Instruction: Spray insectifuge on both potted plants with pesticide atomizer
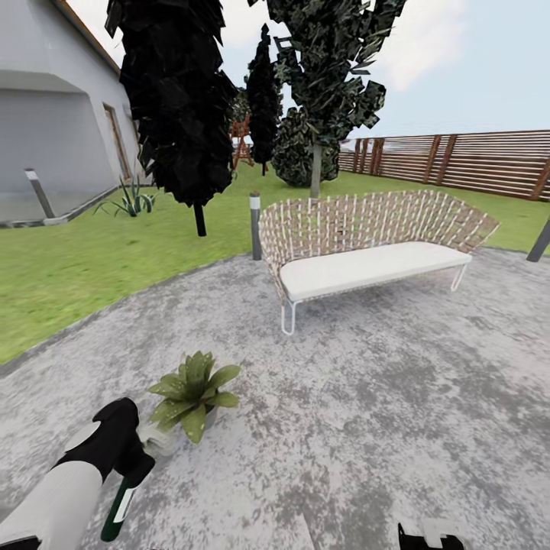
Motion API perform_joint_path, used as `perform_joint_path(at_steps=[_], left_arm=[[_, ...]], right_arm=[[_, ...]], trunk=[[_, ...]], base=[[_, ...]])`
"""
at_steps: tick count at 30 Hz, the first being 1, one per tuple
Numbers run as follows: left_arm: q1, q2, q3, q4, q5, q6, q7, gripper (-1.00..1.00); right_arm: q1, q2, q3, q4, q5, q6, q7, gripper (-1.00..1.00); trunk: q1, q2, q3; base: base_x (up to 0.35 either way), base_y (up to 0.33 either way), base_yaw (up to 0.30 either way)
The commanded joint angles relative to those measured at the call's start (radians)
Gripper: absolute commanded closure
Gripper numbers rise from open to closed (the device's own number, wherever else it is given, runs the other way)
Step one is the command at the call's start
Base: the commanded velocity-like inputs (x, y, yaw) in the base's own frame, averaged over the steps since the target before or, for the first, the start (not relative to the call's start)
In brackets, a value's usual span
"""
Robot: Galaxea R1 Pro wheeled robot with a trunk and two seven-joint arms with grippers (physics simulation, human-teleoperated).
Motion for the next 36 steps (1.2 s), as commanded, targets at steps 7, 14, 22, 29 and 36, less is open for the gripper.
perform_joint_path(at_steps=[7, 14, 22, 29, 36], left_arm=[[0.004, 0.002, 0.004, -0.001, -0.01, 0.005, -0.008, 1.0], [0.014, 0.002, 0.004, -0.001, -0.009, 0.005, -0.008, 1.0], [0.027, 0.006, 0.005, -0.016, -0.011, 0.005, -0.007, 1.0], [0.018, -0.01, -0.003, -0.021, -0.008, 0.004, -0.009, 1.0], [0.016, -0.021, -0.007, -0.021, -0.009, 0.004, -0.016, 1.0]], right_arm=[[-0.001, 0.0, -0.006, 0.001, 0.011, -0.003, -0.004, -1.0], [-0.001, 0.003, -0.005, 0.001, 0.01, -0.003, -0.004, -1.0], [-0.001, 0.003, -0.005, 0.001, 0.011, -0.003, -0.004, -1.0], [0.0, 0.003, -0.006, 0.001, 0.011, -0.003, -0.004, -1.0], [-0.001, 0.003, -0.006, 0.001, 0.011, -0.002, -0.004, -1.0]], trunk=[[0.0, 0.0, -0.001], [0.0, 0.0, -0.001], [0.0, 0.0, -0.006], [0.0, 0.0, -0.011], [0.0, 0.0, -0.014]], base=[[0.011, -0.001, 0.222], [0.0, 0.0, 0.014], [0.005, 0.0, 0.073], [0.197, -0.128, 0.087], [0.189, -0.217, 0.003]])
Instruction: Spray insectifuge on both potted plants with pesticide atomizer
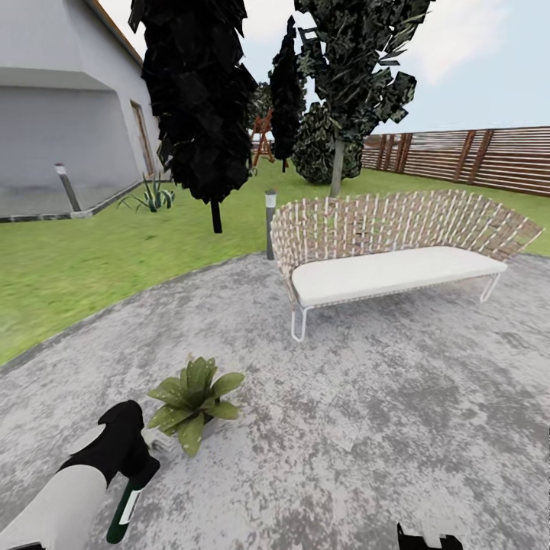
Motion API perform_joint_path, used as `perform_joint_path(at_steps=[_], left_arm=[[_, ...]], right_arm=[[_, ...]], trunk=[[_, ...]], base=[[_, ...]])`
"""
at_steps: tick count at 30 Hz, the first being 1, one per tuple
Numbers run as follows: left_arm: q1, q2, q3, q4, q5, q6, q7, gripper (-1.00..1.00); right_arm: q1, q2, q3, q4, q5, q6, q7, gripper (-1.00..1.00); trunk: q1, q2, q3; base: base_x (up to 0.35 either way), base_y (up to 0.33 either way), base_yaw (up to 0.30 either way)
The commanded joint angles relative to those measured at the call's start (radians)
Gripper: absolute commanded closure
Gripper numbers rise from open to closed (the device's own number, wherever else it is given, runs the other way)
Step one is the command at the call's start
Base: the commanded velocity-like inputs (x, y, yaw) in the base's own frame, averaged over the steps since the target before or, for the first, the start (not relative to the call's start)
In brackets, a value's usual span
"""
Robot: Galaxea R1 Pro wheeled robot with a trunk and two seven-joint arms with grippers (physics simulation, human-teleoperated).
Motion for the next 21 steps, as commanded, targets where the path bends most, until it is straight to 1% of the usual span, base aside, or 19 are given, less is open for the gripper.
perform_joint_path(at_steps=[1, 6, 13, 15, 16, 17, 19, 20, 21], left_arm=[[-0.002, 0.001, 0.003, -0.001, -0.008, 0.004, -0.013, 1.0], [-0.017, -0.006, 0.001, -0.002, -0.011, 0.004, -0.015, 1.0], [-0.086, -0.004, 0.001, 0.005, -0.014, 0.008, -0.019, 1.0], [-0.093, 0.0, 0.0, 0.011, -0.016, 0.006, -0.063, 1.0], [-0.095, 0.002, -0.006, 0.006, -0.024, 0.004, -0.131, 1.0], [-0.095, 0.001, -0.02, 0.005, -0.03, 0.004, -0.154, 1.0], [-0.1, -0.006, -0.108, -0.001, -0.05, 0.005, -0.229, 1.0], [-0.117, -0.01, -0.158, -0.002, -0.056, 0.006, -0.287, 1.0], [-0.129, -0.011, -0.174, -0.003, -0.059, 0.006, -0.313, 1.0]], right_arm=[[0.0, 0.0, -0.006, 0.001, 0.011, -0.003, -0.004, -1.0], [-0.001, 0.001, -0.006, 0.001, 0.011, -0.003, -0.004, -1.0], [-0.001, 0.001, -0.005, 0.001, 0.011, -0.003, -0.003, -1.0], [-0.001, 0.001, -0.005, 0.001, 0.011, -0.003, -0.003, -1.0], [-0.001, 0.001, -0.005, 0.002, 0.011, -0.003, -0.003, -1.0], [0.0, 0.001, -0.005, 0.002, 0.011, -0.003, -0.003, -1.0], [0.0, 0.001, -0.005, 0.002, 0.011, -0.003, -0.002, -1.0], [0.0, -0.001, -0.005, 0.002, 0.011, -0.003, -0.002, -1.0], [-0.001, -0.001, -0.005, 0.002, 0.011, -0.003, -0.002, -1.0]], trunk=[[0.0, 0.0, -0.002], [0.0, 0.0, -0.01], [0.0, 0.0, -0.021], [0.0, 0.0, -0.024], [0.0, 0.0, -0.026], [0.0, 0.0, -0.027], [0.0, 0.0, -0.028], [0.0, 0.0, -0.028], [0.0, 0.0, -0.028]], base=[[0.073, -0.124, 0.0], [0.013, -0.023, 0.0], [0.0, -0.001, 0.0], [0.0, 0.0, 0.0], [0.0, 0.0, 0.0], [0.0, 0.0, 0.0], [0.0, 0.0, 0.0], [0.0, 0.0, 0.0], [0.0, 0.0, 0.0]])
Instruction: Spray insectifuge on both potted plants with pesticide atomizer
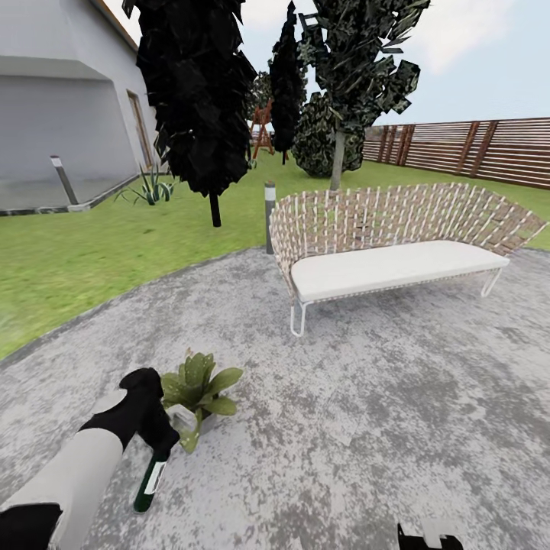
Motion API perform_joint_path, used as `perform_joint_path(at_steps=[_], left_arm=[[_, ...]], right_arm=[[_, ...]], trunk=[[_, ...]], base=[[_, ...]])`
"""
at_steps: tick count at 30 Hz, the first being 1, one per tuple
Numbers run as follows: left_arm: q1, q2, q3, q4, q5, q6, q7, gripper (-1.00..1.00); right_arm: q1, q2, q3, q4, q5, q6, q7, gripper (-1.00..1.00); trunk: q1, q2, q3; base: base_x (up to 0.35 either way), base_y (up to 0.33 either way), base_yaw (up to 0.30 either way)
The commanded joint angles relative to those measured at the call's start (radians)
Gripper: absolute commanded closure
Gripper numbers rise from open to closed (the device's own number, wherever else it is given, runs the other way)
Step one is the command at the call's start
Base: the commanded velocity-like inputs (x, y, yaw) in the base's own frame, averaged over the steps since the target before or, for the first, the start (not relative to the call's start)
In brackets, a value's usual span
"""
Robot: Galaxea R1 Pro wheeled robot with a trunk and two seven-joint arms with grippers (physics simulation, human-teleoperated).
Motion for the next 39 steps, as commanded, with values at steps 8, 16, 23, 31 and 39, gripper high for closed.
perform_joint_path(at_steps=[8, 16, 23, 31, 39], left_arm=[[-0.178, 0.006, -0.033, 0.017, -0.064, 0.009, -0.135, 1.0], [-0.224, 0.002, -0.033, 0.008, -0.207, 0.006, -0.17, 1.0], [-0.273, -0.016, -0.033, 0.006, -0.21, 0.006, -0.17, 1.0], [-0.282, -0.026, -0.078, 0.006, -0.216, -0.003, -0.17, 1.0], [-0.28, -0.036, -0.201, 0.017, -0.209, -0.005, -0.17, 1.0]], right_arm=[[-0.001, -0.002, -0.006, 0.002, 0.012, -0.003, -0.002, -1.0], [0.0, -0.002, -0.006, 0.0, 0.012, -0.003, -0.002, -1.0], [-0.001, -0.001, -0.006, 0.0, 0.012, -0.003, -0.003, -1.0], [-0.001, -0.001, -0.006, 0.0, 0.012, -0.003, -0.004, -1.0], [-0.001, -0.001, -0.006, 0.0, 0.012, -0.003, -0.004, -1.0]], trunk=[[0.0, 0.0, -0.001], [0.0, 0.0, -0.001], [0.0, 0.0, -0.001], [0.0, 0.0, -0.001], [0.0, 0.0, -0.001]], base=[[0.0, 0.0, 0.0], [0.0, 0.0, 0.0], [0.148, 0.0, 0.0], [0.272, 0.0, 0.0], [0.017, 0.0, 0.0]])
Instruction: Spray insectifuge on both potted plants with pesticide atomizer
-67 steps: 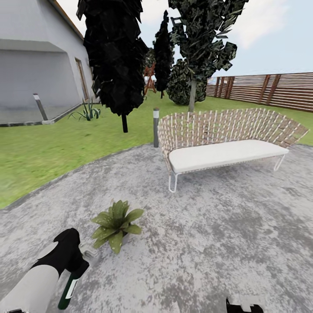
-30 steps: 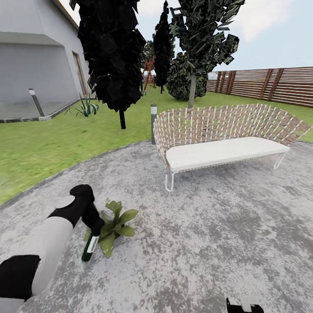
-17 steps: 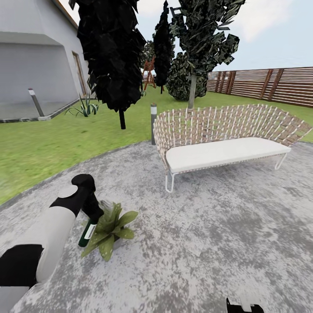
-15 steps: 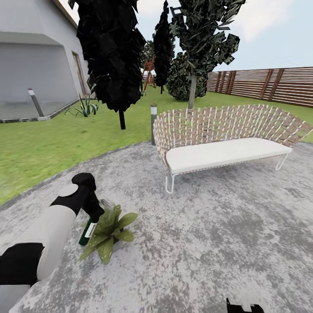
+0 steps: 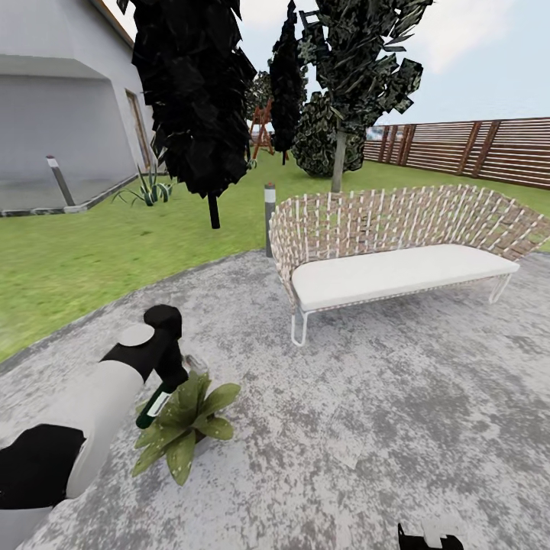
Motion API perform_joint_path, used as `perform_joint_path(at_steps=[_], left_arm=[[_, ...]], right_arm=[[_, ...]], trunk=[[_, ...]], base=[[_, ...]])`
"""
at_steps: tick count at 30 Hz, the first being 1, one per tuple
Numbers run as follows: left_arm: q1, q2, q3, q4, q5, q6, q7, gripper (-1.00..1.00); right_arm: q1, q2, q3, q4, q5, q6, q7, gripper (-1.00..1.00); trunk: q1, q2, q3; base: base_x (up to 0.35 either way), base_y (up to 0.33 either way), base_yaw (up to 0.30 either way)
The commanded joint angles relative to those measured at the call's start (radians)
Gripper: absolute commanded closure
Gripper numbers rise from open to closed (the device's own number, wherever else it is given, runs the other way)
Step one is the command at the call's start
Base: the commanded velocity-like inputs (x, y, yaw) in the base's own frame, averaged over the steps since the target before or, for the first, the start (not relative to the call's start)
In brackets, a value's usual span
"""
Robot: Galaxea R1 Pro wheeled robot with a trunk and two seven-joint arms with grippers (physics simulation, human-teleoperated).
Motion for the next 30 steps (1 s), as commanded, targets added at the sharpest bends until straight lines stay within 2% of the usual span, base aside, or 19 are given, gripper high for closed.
perform_joint_path(at_steps=[1, 4, 7, 12, 22, 27, 30], left_arm=[[0.0, -0.01, -0.008, -0.001, -0.006, 0.01, -0.009, 1.0], [0.0, -0.031, -0.009, 0.0, -0.004, 0.011, -0.009, 1.0], [0.0, -0.039, -0.008, 0.001, -0.001, 0.014, -0.009, 1.0], [0.007, -0.039, -0.007, 0.001, -0.003, 0.016, -0.009, 1.0], [0.015, -0.036, -0.01, 0.001, -0.01, 0.023, -0.009, 1.0], [0.019, -0.017, -0.004, 0.002, -0.01, 0.028, -0.009, 1.0], [0.019, 0.012, -0.002, 0.002, -0.011, 0.031, -0.009, 1.0]], right_arm=[[-0.001, 0.0, -0.006, 0.001, 0.011, -0.003, -0.004, -1.0], [-0.001, 0.0, -0.006, 0.001, 0.011, -0.003, -0.004, -1.0], [-0.001, 0.0, -0.006, 0.001, 0.011, -0.003, -0.004, -1.0], [-0.001, 0.0, -0.006, 0.001, 0.011, -0.003, -0.004, -1.0], [-0.001, -0.001, -0.006, 0.001, 0.011, -0.003, -0.004, -1.0], [-0.001, 0.0, -0.006, 0.0, 0.011, -0.003, -0.004, -1.0], [-0.001, 0.0, -0.006, 0.0, 0.011, -0.003, -0.004, -1.0]], trunk=[[0.0, 0.0, -0.001], [0.0, 0.0, -0.001], [0.0, 0.0, -0.001], [0.0, 0.0, -0.001], [0.0, 0.0, -0.001], [0.0, 0.0, -0.001], [0.0, 0.0, -0.001]], base=[[0.0, 0.0, 0.0], [0.0, 0.0, -0.006], [0.0, 0.0, -0.157], [0.0, 0.0, -0.209], [0.0, 0.0, -0.013], [0.0, 0.0, 0.013], [0.0, 0.0, 0.2]])
